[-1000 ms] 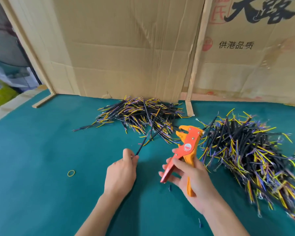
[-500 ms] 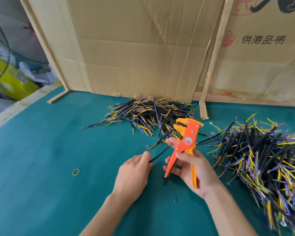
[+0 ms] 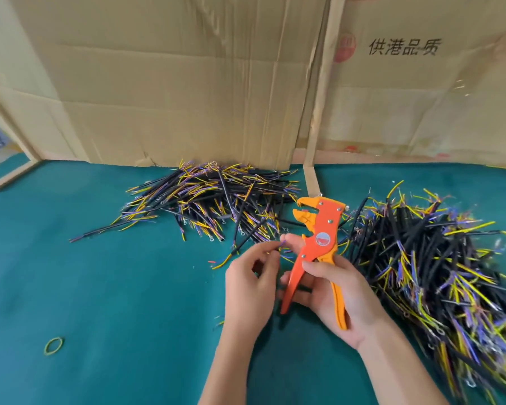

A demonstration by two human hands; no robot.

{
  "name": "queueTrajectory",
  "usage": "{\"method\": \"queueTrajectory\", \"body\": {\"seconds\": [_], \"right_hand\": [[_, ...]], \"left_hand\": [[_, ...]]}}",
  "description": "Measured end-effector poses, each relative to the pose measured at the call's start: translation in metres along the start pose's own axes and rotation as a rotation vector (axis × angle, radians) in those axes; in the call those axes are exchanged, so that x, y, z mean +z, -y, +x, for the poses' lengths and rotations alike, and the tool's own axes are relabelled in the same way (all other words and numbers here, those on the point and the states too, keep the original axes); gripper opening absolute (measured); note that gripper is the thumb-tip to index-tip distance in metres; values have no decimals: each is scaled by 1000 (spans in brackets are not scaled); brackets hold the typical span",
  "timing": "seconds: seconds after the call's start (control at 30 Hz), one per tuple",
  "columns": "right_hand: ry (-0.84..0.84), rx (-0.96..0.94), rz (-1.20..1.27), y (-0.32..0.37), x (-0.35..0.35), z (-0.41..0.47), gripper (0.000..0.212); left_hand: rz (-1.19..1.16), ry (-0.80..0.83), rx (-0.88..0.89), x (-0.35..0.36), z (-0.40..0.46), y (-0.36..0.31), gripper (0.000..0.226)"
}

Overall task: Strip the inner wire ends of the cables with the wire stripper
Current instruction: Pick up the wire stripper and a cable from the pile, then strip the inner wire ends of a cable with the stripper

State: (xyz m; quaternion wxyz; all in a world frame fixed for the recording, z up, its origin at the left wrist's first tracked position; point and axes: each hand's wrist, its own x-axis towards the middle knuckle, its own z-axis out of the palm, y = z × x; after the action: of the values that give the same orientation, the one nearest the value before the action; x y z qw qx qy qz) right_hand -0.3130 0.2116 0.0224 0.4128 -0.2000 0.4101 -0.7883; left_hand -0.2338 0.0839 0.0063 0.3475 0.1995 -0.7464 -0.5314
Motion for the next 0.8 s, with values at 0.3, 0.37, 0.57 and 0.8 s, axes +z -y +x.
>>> {"method": "queueTrajectory", "body": {"seconds": [0.3,0.37,0.57,0.8], "right_hand": [[-42,-9,-21,-2,4,3,52],[-48,5,-40,-1,5,2,51],[-65,20,-23,3,8,0,49],[-7,90,-48,-6,31,-2,47]], "left_hand": [[0,-19,-1,0,2,-1,27],[21,-22,13,2,1,-2,26],[-72,46,-127,2,4,-14,28],[-168,328,-283,-55,14,-19,24]]}}
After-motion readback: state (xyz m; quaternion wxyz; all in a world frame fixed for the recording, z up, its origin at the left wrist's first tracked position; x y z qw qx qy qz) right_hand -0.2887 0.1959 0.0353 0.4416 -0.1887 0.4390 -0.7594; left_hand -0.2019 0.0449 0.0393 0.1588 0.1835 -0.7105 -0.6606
